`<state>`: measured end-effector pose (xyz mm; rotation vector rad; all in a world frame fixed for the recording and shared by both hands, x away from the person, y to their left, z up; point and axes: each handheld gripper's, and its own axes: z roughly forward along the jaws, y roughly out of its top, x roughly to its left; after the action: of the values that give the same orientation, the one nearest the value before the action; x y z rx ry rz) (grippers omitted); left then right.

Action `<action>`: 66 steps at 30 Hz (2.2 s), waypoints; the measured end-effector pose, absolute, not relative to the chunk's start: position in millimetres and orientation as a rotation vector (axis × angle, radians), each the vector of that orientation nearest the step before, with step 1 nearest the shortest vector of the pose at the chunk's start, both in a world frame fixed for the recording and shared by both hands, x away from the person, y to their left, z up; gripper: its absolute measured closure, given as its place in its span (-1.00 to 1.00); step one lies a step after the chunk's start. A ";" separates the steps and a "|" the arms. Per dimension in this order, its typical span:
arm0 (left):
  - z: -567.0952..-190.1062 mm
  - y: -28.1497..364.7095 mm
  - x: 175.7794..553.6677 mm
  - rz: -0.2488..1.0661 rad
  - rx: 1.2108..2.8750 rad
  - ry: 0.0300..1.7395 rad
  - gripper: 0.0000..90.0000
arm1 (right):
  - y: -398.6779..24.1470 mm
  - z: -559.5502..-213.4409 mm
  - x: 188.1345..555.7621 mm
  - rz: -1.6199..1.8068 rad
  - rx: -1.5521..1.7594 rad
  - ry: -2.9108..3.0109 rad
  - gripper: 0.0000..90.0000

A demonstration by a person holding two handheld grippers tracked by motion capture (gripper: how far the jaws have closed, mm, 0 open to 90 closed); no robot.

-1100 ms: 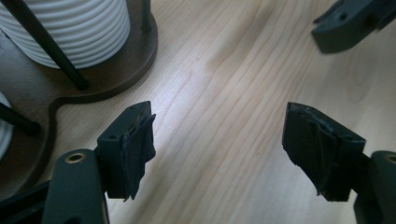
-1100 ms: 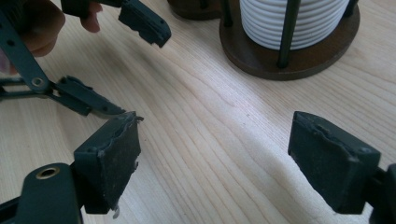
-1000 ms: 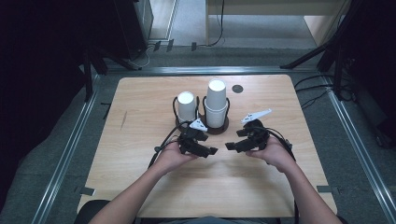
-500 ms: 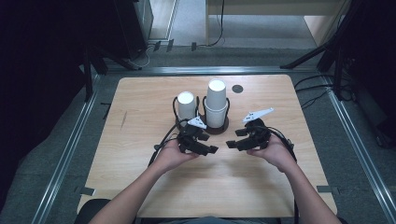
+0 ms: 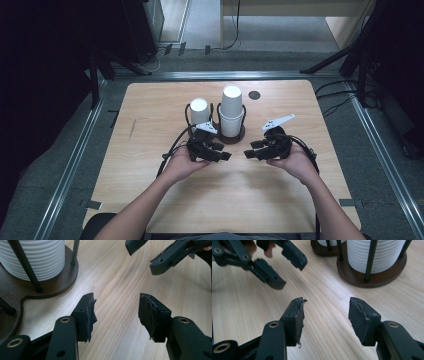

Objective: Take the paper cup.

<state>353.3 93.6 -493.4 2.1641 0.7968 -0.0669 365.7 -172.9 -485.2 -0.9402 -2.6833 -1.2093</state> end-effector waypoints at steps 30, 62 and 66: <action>-468.8 88.4 370.4 -0.027 2.142 0.823 0.81 | -181.5 -430.4 383.1 -1.288 -0.978 -2.800 -0.19; -448.5 78.4 404.1 0.067 2.085 0.922 0.96 | -129.1 -370.5 444.1 -1.358 -0.926 -2.860 -0.48; -448.8 78.1 404.4 0.078 2.085 0.930 0.93 | -122.4 -367.5 449.1 -1.360 -0.936 -2.853 -0.51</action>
<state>404.4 78.1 -448.8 2.0849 0.9301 0.0780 449.1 -122.4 -367.5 -0.9364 -2.8534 -1.3599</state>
